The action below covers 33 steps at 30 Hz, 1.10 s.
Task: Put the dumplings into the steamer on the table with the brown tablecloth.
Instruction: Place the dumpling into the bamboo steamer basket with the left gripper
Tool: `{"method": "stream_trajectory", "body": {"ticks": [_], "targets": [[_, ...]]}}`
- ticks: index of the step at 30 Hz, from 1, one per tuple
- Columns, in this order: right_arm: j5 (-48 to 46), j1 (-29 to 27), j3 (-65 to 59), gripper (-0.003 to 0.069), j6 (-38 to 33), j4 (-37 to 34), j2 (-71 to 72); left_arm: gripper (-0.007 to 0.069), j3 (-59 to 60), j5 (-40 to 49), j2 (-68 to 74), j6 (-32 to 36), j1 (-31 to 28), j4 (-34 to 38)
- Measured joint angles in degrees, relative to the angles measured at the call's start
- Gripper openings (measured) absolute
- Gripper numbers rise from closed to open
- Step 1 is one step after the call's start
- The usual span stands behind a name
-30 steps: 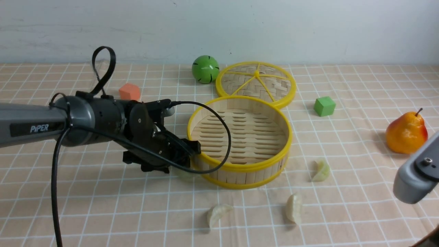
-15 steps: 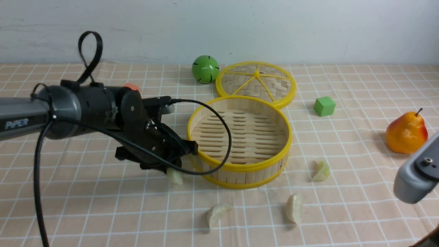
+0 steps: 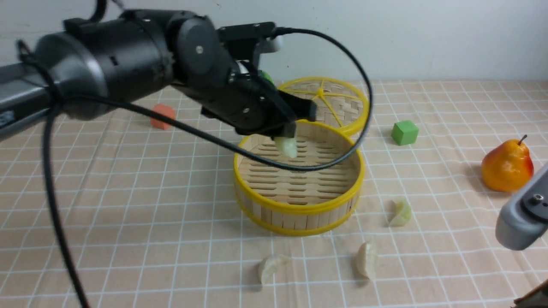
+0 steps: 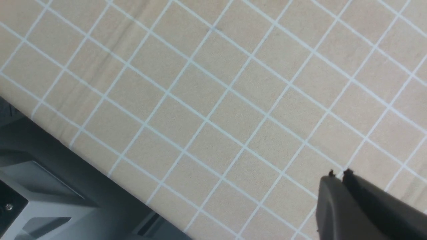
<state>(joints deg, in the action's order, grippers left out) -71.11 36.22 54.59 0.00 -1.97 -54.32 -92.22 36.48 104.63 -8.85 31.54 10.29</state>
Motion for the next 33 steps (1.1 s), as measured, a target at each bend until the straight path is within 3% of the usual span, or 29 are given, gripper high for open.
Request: {"method": "stream_trajectory", "body": {"ticks": [10, 19, 25, 28, 33], "targets": [[-0.4, 0.0, 0.0, 0.0042, 2.4, 0.0, 10.2, 0.0188, -18.8, -0.2, 20.5, -0.1, 1.3, -1.0], [-1.2, 0.0, 0.0, 0.0046, 2.6, 0.8, 15.8, 0.0188, -20.9, 0.4, 26.9, -0.1, 1.3, -2.4], [-1.3, 0.0, 0.0, 0.0053, 2.6, 0.8, 15.9, 0.0316, -21.7, 3.5, 26.6, -0.1, 1.3, -4.0], [-1.3, 0.0, 0.0, 0.0057, 2.6, 0.7, 15.9, 0.0414, -24.4, 11.5, 24.7, -0.1, 1.2, -4.7], [-1.3, 0.0, 0.0, 0.0064, 2.6, 0.7, 15.9, 0.0470, -32.2, 28.4, 19.2, -0.1, 1.2, -6.4]]}}
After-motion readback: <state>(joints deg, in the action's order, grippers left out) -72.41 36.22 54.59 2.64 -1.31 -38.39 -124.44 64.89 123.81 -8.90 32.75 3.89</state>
